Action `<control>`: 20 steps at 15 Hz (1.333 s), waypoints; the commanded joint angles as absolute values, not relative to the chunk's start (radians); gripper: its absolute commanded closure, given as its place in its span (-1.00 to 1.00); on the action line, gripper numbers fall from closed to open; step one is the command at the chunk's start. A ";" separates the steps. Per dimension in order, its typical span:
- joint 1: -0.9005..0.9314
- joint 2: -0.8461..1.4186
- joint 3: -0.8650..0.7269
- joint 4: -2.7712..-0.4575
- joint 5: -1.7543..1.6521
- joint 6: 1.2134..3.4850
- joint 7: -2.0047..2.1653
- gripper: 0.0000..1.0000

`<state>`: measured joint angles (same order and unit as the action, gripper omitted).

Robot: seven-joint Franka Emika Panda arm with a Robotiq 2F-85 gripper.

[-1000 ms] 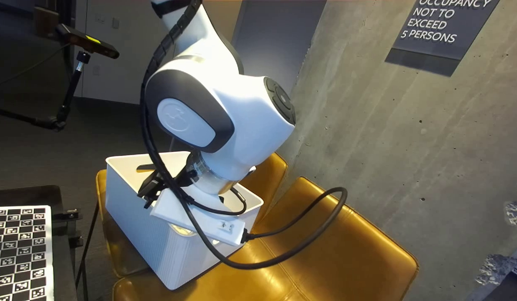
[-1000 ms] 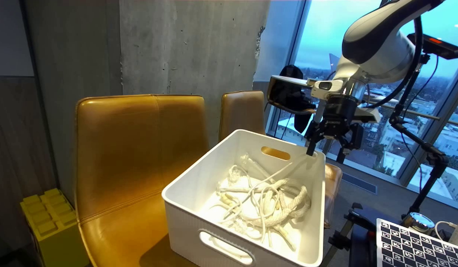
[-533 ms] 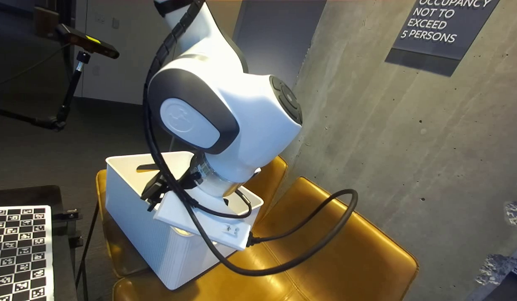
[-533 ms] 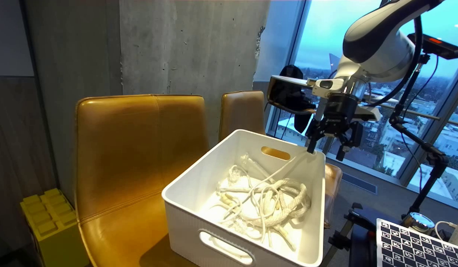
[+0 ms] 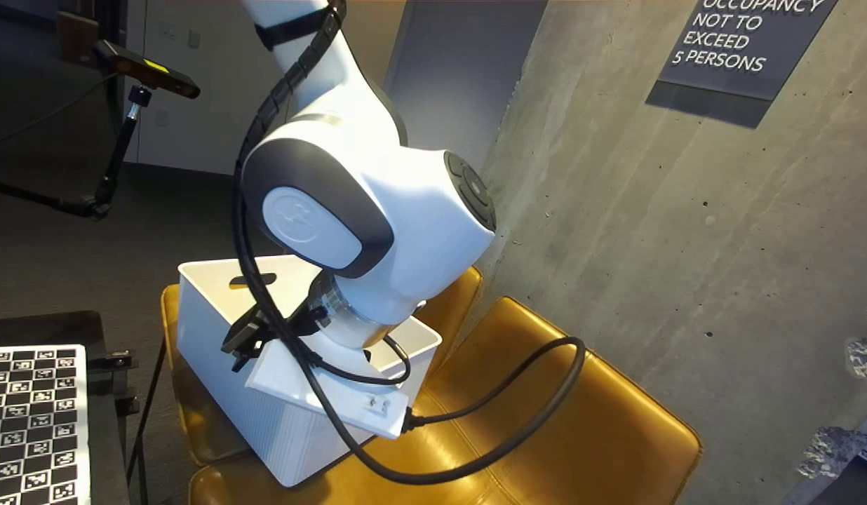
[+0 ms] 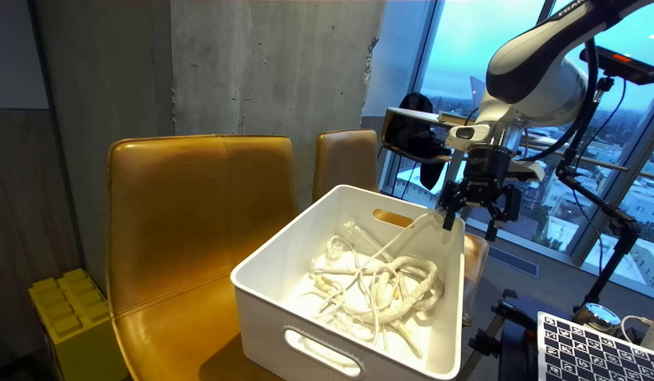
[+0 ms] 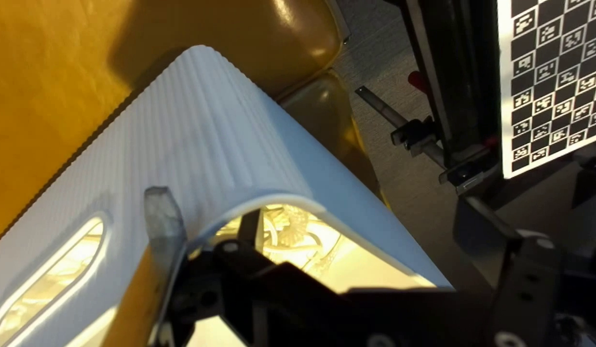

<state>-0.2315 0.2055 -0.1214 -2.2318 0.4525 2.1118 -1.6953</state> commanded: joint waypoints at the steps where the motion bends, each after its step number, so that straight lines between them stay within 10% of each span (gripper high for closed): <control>1: -0.227 0.211 -0.116 -2.258 0.429 2.156 -1.684 -1.00; 20: -0.199 0.185 -0.087 -2.293 0.438 2.168 -1.659 -1.00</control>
<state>-0.2183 0.2067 -0.1082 -2.2533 0.4457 2.1436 -1.6891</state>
